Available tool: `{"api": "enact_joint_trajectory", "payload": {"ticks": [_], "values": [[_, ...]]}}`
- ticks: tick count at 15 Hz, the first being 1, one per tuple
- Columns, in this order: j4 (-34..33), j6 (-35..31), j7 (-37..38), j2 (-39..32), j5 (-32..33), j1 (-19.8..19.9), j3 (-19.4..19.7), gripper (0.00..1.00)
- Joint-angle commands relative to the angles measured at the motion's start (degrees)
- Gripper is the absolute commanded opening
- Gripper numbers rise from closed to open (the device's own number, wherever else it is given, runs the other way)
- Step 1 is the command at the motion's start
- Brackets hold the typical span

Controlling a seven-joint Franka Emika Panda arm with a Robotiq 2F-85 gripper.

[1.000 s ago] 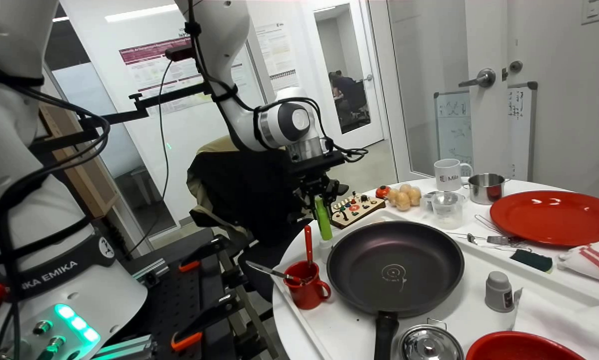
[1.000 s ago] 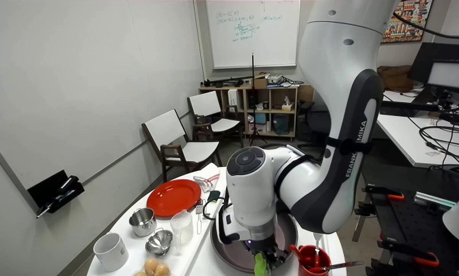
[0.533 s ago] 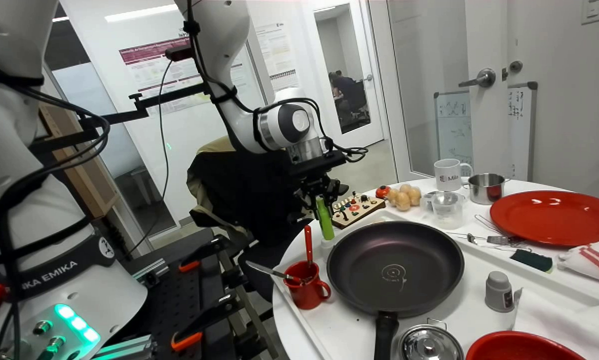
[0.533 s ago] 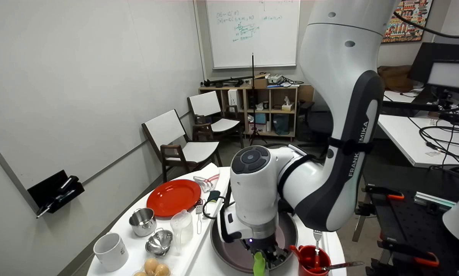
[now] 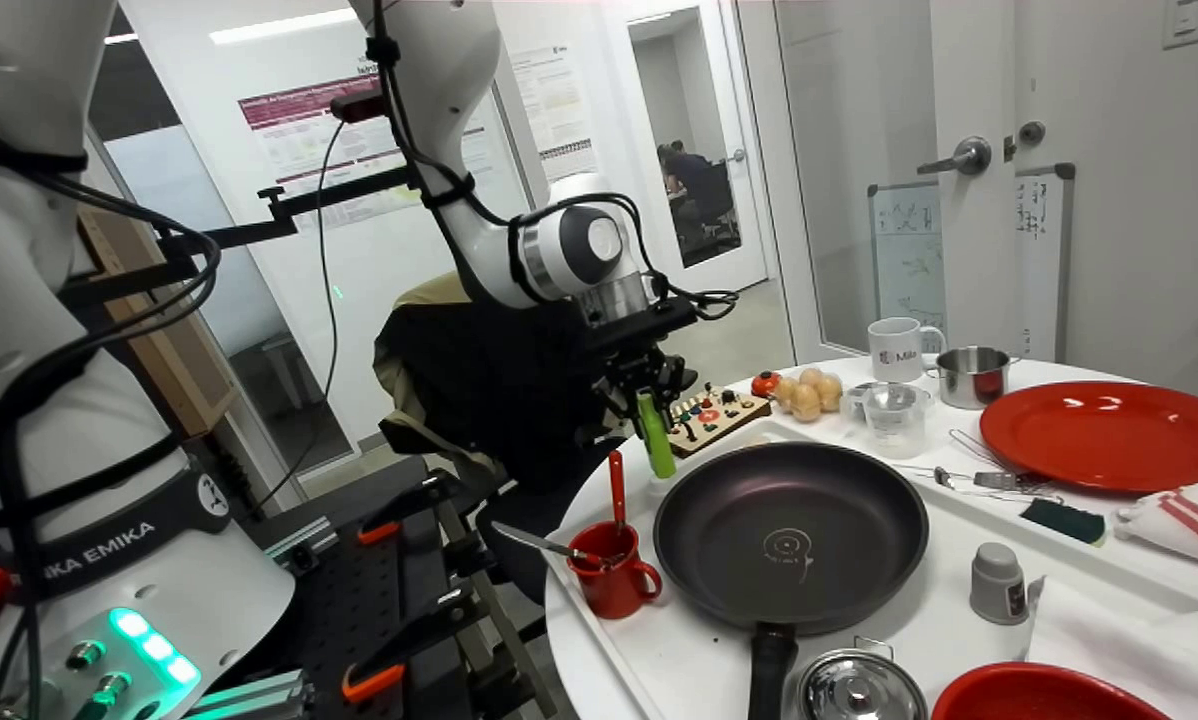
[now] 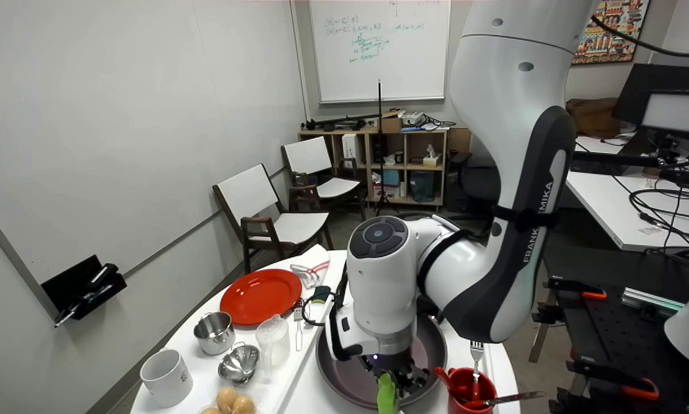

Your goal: Move the green bottle to the left

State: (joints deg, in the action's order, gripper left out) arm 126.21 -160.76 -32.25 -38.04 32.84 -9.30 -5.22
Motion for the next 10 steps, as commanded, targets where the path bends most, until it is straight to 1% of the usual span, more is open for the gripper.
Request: {"api": "enact_joint_trajectory", "payload": {"ticks": [1,6,10], "values": [[-0.26,-0.49,1.08,0.62,2.27,-1.48,0.99,0.08],[-0.64,-0.4,1.03,0.93,2.53,-1.76,0.88,0.08],[-1.3,-0.48,0.63,-0.17,2.65,-1.63,0.9,0.08]]}}
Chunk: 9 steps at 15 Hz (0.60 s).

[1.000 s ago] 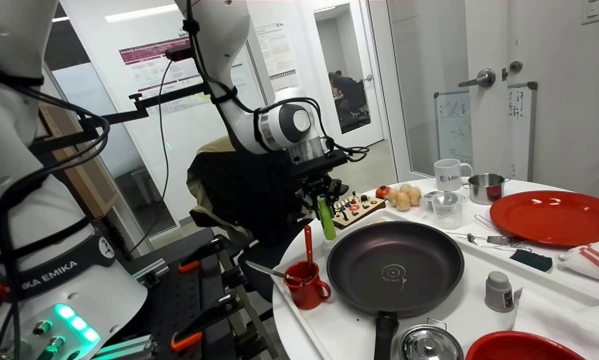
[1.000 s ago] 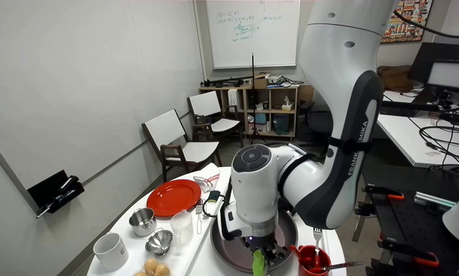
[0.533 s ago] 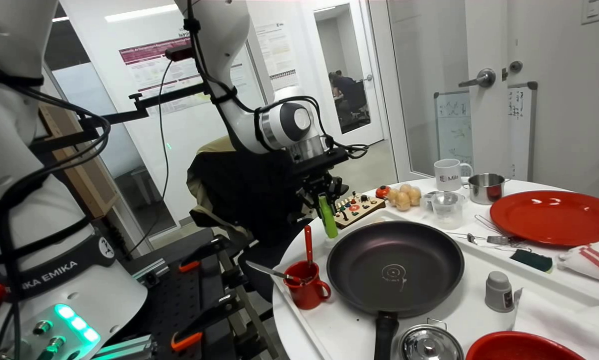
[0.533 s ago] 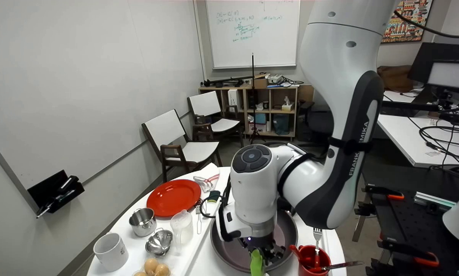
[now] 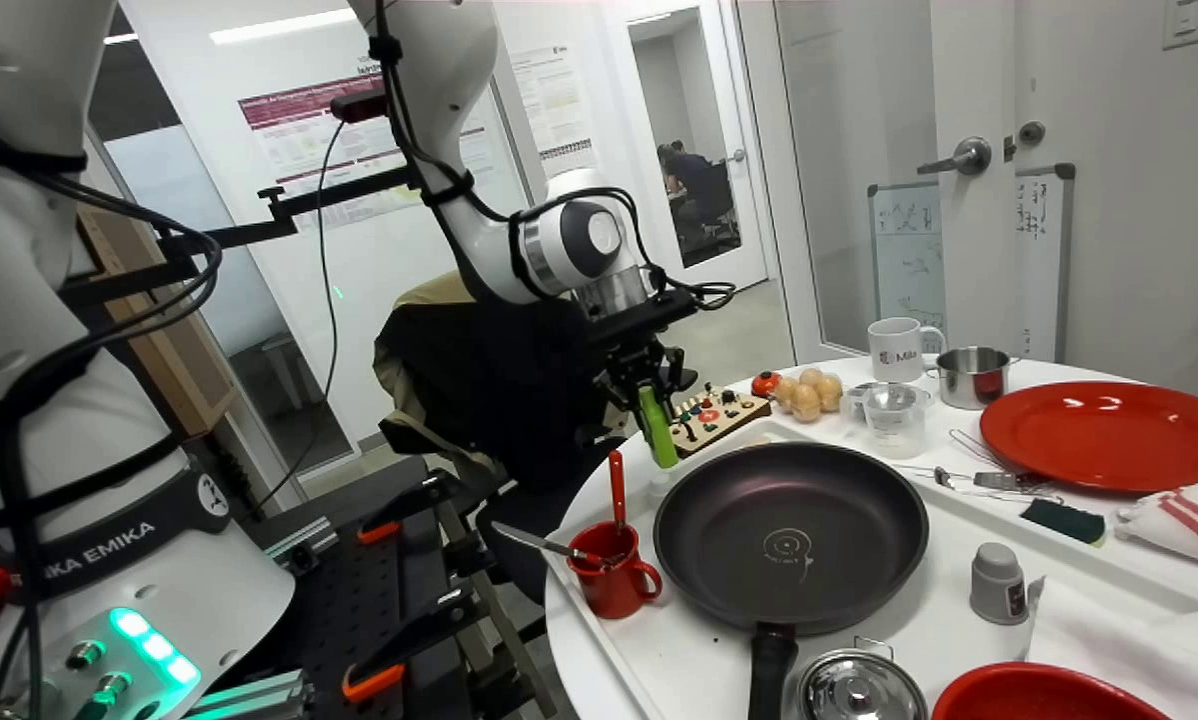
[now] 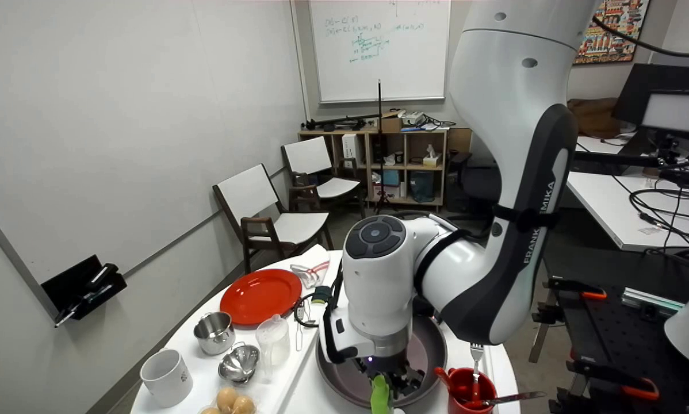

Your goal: Move the green bottle to the left

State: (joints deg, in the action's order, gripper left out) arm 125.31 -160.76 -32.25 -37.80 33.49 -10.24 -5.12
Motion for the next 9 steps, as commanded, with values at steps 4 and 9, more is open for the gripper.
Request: {"api": "enact_joint_trajectory", "payload": {"ticks": [4,9], "values": [[-1.29,0.09,0.35,-1.63,2.64,-0.85,0.64,0.08],[-3.24,0.92,-0.23,-3.13,2.88,-0.95,0.22,0.08]]}}
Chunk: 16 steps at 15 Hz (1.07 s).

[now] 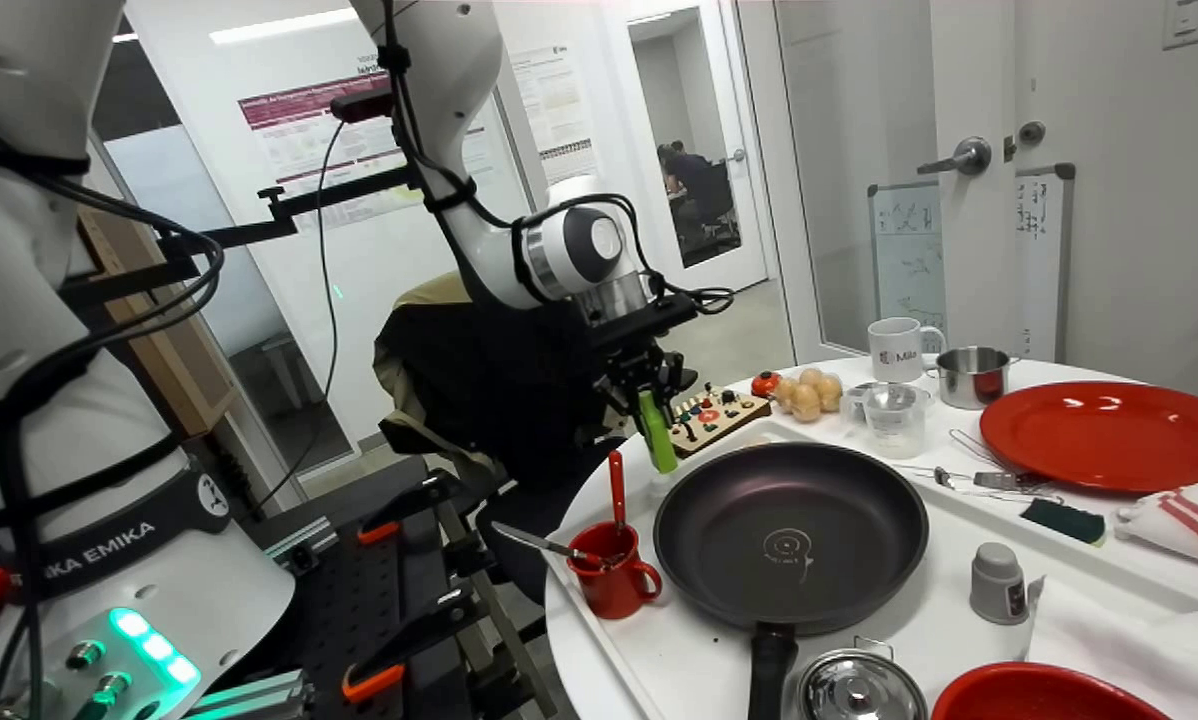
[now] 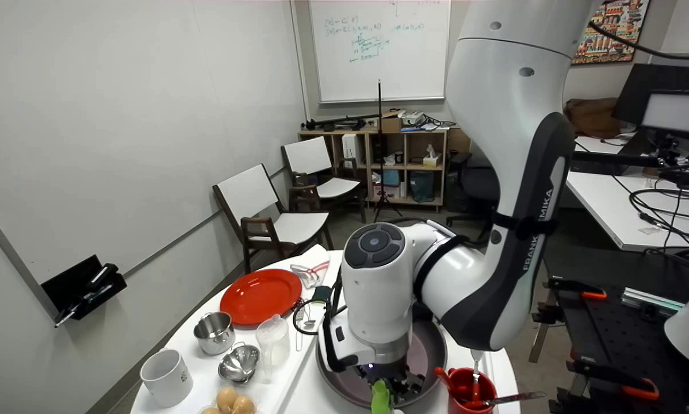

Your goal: Move the green bottle to the left

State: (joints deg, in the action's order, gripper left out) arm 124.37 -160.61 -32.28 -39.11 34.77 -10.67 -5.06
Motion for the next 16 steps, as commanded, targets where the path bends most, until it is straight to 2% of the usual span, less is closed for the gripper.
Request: {"api": "enact_joint_trajectory", "payload": {"ticks": [1,16], "values": [[-2.61,0.83,-0.15,-1.93,1.66,-0.62,0.18,0.08],[-7.28,0.65,-2.28,-7.1,1.82,-0.39,-0.42,0.08]]}}
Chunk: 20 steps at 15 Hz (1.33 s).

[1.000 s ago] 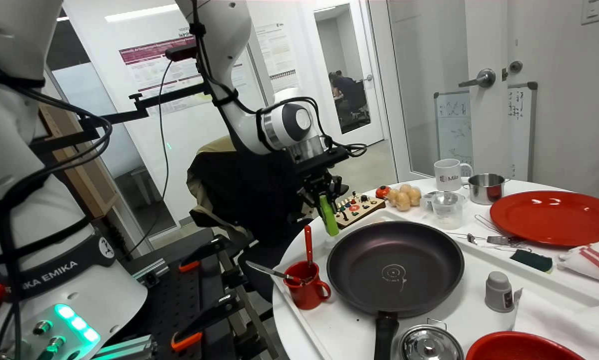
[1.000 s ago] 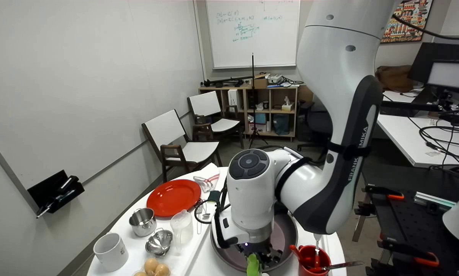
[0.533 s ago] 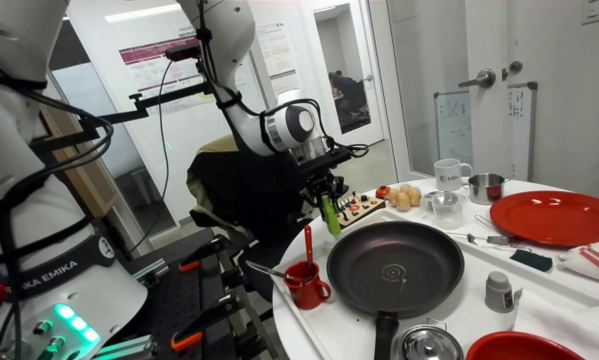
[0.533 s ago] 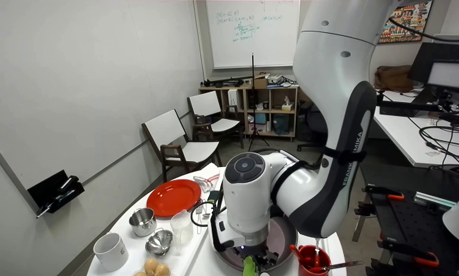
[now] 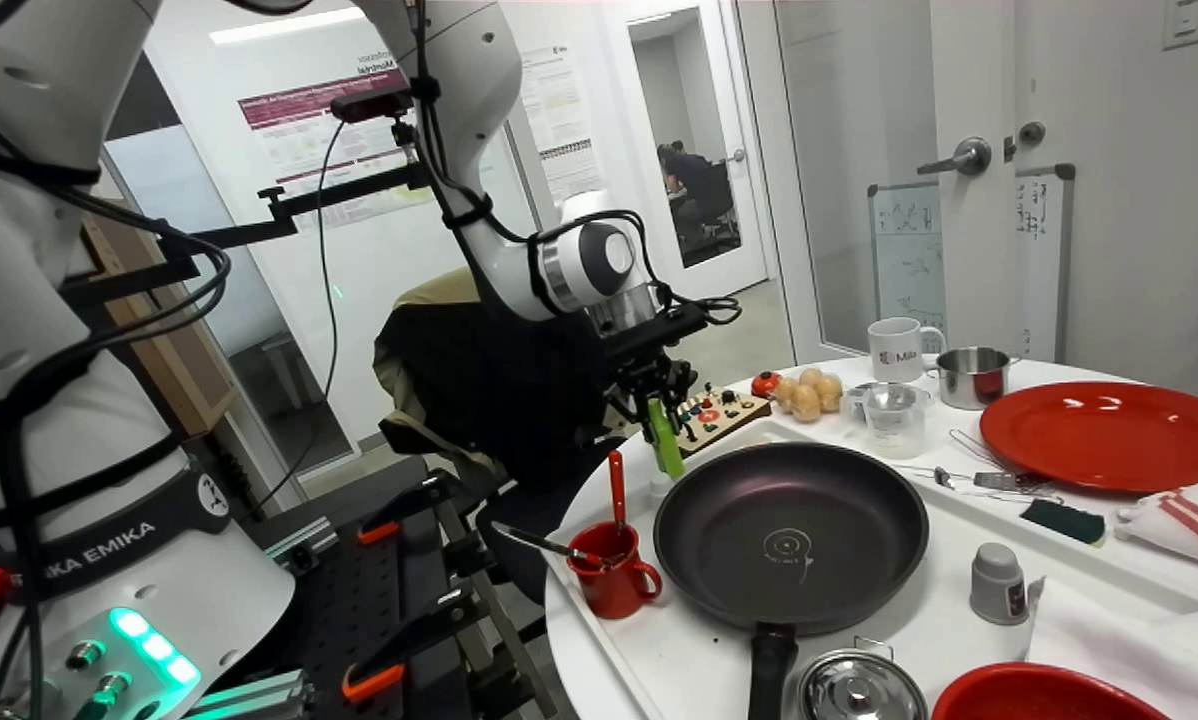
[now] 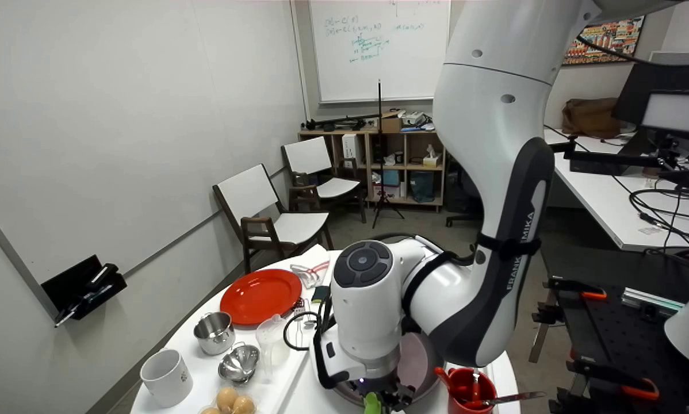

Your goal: Move the green bottle to the left

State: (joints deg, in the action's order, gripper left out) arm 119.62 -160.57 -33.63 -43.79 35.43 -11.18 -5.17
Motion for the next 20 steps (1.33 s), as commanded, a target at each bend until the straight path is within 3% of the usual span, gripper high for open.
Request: {"api": "enact_joint_trajectory", "payload": {"ticks": [1,20], "values": [[-2.89,0.63,-1.43,-2.98,1.08,0.32,-0.49,0.08],[-3.99,0.07,-2.2,-4.94,1.06,1.08,0.25,0.08]]}}
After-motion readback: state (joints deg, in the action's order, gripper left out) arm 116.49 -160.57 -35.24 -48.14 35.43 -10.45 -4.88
